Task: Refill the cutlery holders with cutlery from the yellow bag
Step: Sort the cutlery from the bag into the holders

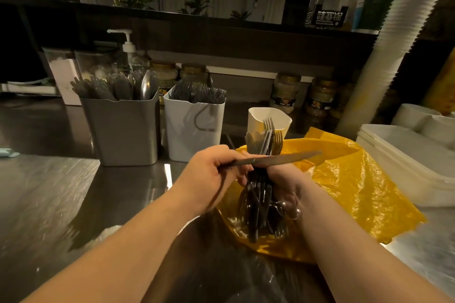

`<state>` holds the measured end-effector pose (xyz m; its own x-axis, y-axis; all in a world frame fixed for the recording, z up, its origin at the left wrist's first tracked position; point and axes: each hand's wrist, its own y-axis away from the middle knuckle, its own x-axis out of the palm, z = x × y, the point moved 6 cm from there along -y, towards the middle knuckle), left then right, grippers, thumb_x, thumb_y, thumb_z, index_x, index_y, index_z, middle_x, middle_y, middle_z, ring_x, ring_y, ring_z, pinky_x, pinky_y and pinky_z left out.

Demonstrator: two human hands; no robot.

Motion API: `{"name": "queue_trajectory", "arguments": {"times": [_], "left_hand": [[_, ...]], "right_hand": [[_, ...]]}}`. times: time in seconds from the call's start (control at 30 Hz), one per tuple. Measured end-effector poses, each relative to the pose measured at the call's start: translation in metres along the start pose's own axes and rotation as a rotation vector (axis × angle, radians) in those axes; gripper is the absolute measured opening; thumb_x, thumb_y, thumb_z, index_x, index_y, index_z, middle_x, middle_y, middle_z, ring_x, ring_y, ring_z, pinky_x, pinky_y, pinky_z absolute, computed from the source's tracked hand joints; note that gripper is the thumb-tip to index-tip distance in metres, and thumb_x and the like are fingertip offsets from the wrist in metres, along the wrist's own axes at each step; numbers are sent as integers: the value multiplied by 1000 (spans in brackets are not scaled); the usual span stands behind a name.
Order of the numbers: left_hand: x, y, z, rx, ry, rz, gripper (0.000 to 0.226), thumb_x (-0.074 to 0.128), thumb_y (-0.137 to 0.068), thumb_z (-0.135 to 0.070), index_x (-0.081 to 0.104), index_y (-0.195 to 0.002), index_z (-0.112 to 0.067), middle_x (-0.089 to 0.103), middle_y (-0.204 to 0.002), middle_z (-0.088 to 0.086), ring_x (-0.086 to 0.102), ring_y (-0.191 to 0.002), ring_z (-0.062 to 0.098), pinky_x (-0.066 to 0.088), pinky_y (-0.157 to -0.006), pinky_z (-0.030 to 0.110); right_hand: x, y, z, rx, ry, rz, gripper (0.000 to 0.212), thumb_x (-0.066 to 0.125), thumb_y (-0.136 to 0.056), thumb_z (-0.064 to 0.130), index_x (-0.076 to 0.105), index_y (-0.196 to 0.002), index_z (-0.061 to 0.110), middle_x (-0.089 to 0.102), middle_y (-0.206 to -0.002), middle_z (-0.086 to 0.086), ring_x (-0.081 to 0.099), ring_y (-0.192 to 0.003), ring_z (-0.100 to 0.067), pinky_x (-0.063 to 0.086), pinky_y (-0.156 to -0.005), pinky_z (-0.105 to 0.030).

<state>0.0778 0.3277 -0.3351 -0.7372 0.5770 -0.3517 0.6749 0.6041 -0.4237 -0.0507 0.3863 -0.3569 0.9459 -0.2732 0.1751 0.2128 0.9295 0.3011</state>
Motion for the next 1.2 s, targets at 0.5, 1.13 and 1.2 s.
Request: {"name": "queue_trajectory", "arguments": {"times": [0.5, 1.13, 1.2], "left_hand": [[-30, -4, 13, -217, -335, -356, 32, 30, -104, -46, 48, -84, -30, 59, -81, -11, 60, -82, 12, 45, -68, 24], [-152, -45, -52, 19, 457, -612, 31, 35, -103, 2, 56, -109, -20, 64, -80, -3, 64, -80, 11, 54, -78, 29], [-173, -56, -58, 22, 422, -666, 32, 36, -100, 5, 56, -103, -20, 61, -84, -1, 62, -80, 11, 54, -76, 28]], "right_hand": [[16, 3, -1, 46, -131, 159, 26, 57, -99, 19, 73, -99, -1, 67, -78, -11, 65, -63, -18, 56, -56, -24], [15, 4, -2, 30, -94, 125, 26, 59, -96, 18, 70, -104, -4, 71, -79, -12, 68, -64, -19, 57, -58, -25], [14, 4, -2, 34, -87, 124, 26, 59, -97, 18, 70, -104, -5, 71, -79, -12, 68, -64, -20, 57, -59, -25]]}}
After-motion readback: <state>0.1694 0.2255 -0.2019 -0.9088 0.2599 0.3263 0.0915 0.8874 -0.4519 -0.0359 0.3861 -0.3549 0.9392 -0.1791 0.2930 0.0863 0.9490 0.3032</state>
